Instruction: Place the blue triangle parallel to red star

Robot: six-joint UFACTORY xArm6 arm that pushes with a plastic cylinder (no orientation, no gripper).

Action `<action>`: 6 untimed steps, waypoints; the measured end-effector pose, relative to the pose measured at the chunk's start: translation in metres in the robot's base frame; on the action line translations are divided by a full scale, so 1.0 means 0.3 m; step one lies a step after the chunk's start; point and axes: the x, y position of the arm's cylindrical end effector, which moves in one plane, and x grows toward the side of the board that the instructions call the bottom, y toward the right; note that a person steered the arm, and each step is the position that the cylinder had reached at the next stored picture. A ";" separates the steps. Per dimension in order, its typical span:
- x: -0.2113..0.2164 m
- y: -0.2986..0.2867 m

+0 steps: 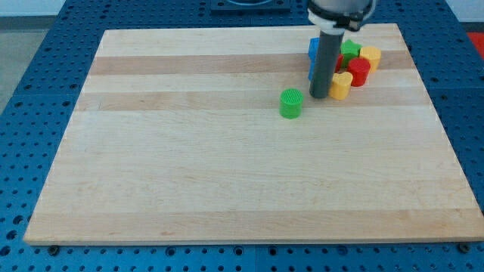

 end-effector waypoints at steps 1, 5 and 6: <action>-0.034 0.000; -0.022 0.117; -0.105 0.123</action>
